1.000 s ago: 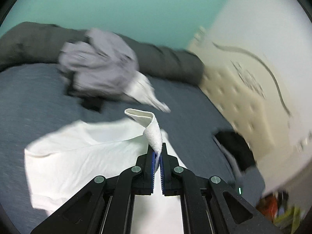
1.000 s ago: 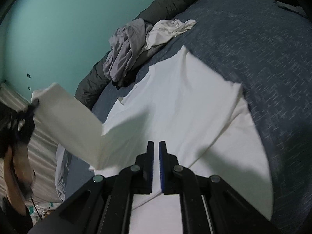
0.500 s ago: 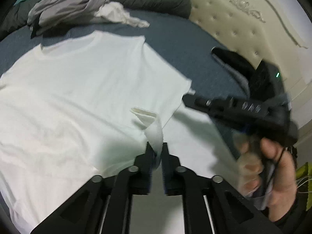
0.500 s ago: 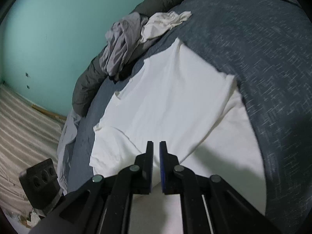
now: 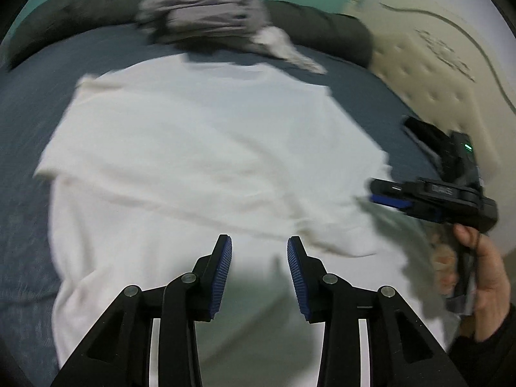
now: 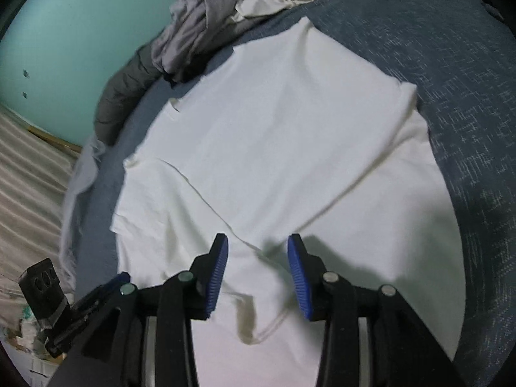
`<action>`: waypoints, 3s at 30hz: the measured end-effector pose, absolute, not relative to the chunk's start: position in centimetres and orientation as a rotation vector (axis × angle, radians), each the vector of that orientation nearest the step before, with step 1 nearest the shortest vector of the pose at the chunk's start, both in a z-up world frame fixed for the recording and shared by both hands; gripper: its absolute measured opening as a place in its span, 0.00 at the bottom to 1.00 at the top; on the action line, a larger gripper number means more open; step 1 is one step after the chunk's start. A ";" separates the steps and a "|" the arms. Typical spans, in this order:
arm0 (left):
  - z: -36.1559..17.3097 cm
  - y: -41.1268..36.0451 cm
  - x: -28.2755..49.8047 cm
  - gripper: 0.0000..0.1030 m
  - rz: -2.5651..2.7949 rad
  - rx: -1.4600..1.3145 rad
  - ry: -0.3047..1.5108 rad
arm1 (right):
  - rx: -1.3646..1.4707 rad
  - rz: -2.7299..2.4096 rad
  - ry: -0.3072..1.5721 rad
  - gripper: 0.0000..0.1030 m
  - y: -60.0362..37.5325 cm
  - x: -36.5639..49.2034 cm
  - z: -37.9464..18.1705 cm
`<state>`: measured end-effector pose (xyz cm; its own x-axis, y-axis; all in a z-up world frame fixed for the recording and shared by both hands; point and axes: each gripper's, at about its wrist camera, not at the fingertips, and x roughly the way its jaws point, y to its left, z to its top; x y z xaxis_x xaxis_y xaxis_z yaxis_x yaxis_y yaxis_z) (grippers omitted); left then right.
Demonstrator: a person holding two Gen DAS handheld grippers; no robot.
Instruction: Fold clothes
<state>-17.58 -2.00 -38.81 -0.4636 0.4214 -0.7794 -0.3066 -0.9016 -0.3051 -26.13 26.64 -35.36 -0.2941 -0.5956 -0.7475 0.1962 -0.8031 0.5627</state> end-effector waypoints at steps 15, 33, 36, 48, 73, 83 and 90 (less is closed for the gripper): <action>-42.1 -6.9 -17.5 0.38 2.383 -1.320 -0.340 | 1.515 -2.210 -0.176 0.10 24.6 -23.7 -36.5; -41.9 -8.6 -17.6 0.38 2.419 -1.341 -0.346 | 1.534 -2.232 -0.121 0.04 28.3 -22.7 -30.9; -42.0 -9.3 -17.9 0.38 2.415 -1.350 -0.370 | 1.570 -2.242 -0.128 0.04 29.2 -23.9 -32.1; -41.5 -11.7 -18.4 0.38 2.426 -1.342 -0.431 | 1.576 -2.302 -0.123 0.28 29.9 -23.6 -32.3; -41.0 -15.9 -18.6 0.38 2.478 -1.342 -0.537 | 1.600 -2.100 -0.383 0.03 29.8 -19.4 -33.3; -40.5 -19.0 -19.8 0.38 2.547 -1.335 -0.594 | 1.592 -2.130 -0.360 0.00 31.7 -18.6 -32.5; -41.3 -20.0 -22.6 0.38 2.571 -1.353 -0.605 | 1.593 -2.097 -0.380 0.01 32.8 -18.4 -33.3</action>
